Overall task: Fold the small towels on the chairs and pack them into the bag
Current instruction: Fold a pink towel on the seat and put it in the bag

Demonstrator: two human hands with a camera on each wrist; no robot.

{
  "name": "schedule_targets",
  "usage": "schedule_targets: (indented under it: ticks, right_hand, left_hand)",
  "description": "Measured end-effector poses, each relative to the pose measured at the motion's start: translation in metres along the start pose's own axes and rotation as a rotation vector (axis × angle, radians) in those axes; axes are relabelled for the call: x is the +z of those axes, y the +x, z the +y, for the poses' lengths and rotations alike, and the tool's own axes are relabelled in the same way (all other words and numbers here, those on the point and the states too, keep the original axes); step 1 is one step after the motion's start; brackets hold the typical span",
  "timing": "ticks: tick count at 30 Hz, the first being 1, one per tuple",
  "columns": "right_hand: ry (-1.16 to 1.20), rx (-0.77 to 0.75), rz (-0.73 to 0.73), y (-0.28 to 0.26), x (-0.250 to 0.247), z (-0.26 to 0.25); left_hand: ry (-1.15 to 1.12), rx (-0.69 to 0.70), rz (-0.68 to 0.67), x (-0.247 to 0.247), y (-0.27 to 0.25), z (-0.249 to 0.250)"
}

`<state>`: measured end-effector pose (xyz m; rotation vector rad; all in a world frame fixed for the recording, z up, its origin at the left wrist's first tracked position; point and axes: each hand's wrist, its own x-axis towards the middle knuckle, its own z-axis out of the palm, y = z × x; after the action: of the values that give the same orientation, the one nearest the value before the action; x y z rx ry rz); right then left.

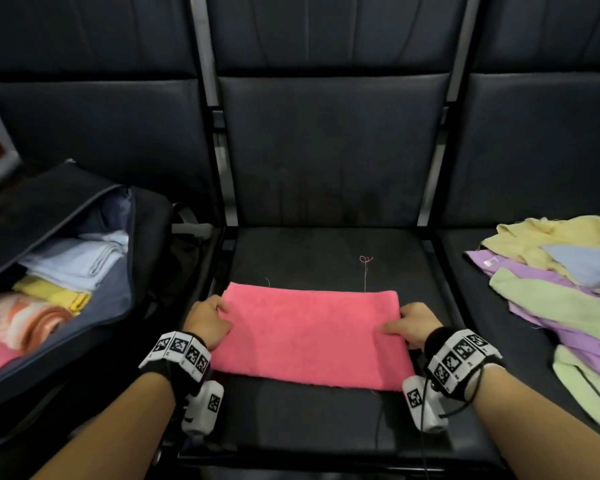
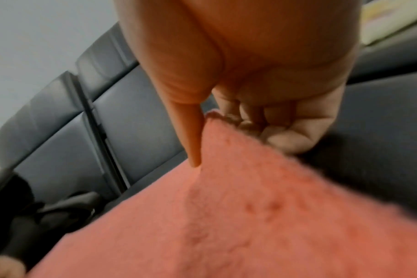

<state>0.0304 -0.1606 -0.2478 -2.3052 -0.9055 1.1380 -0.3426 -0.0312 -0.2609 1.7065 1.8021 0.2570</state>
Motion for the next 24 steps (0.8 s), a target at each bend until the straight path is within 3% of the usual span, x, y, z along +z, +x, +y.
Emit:
schedule_targets:
  ticks: [6, 9, 14, 17, 20, 24]
  right_hand:
    - [0.320, -0.096, 0.048, -0.031, -0.023, -0.020]
    - [0.312, -0.143, 0.019, -0.045, -0.027, -0.041]
    - [0.366, -0.212, -0.164, -0.067, 0.006, -0.089]
    - [0.342, -0.251, -0.248, -0.073, 0.041, -0.116]
    - [0.339, -0.289, -0.322, -0.078, 0.078, -0.140]
    - [0.402, -0.310, -0.423, -0.080, 0.110, -0.152]
  left_hand:
    - [-0.085, 0.064, -0.043, 0.008, -0.023, 0.003]
    - [-0.094, 0.088, -0.116, 0.010, -0.033, 0.006]
    - [-0.098, 0.175, 0.073, -0.004, -0.042, 0.014]
    - [-0.409, 0.173, -0.096, -0.007, -0.049, 0.023]
    - [-0.779, -0.037, -0.305, -0.016, -0.057, 0.033]
    - [-0.873, -0.167, -0.462, -0.017, -0.053, 0.024]
